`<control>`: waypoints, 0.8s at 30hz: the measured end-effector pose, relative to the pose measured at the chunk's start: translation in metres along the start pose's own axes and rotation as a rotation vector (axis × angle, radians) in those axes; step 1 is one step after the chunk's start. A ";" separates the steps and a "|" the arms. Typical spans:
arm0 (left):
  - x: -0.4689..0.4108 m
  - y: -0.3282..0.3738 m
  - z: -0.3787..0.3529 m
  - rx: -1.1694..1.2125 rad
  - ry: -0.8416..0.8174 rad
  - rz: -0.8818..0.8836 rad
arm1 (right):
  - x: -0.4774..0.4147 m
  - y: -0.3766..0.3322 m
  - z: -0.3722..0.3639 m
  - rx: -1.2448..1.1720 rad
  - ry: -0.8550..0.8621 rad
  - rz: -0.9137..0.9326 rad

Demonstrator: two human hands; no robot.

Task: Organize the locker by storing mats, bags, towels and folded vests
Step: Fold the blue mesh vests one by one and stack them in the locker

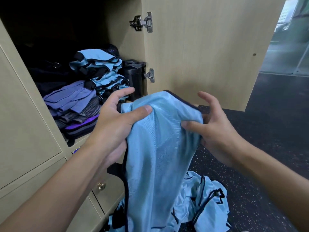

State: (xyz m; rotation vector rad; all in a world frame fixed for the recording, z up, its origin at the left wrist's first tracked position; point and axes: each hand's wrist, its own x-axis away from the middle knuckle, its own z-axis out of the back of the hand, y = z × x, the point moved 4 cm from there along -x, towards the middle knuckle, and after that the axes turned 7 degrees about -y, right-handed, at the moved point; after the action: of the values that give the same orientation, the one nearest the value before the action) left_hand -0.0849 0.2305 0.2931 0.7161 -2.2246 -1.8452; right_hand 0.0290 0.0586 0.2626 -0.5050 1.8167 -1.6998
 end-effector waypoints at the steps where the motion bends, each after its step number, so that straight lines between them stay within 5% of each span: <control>1: 0.000 0.001 0.001 0.017 0.007 0.007 | -0.001 0.003 -0.001 -0.065 0.021 0.005; 8: -0.002 -0.007 0.008 0.022 0.117 0.057 | 0.006 0.005 -0.022 0.078 -0.056 0.123; 13: 0.002 -0.036 0.000 -0.079 -0.061 0.341 | 0.005 -0.008 -0.013 0.065 0.100 0.233; 19: -0.008 -0.018 0.006 0.127 0.123 0.096 | 0.004 -0.001 -0.010 0.211 -0.073 0.108; 24: 0.005 -0.035 -0.004 -0.114 -0.208 0.345 | 0.002 -0.005 -0.005 0.127 0.069 0.177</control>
State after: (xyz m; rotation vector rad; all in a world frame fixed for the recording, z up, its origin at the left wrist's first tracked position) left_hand -0.0791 0.2206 0.2594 0.1118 -2.1676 -1.9172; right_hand 0.0234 0.0609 0.2670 -0.2275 1.7317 -1.7145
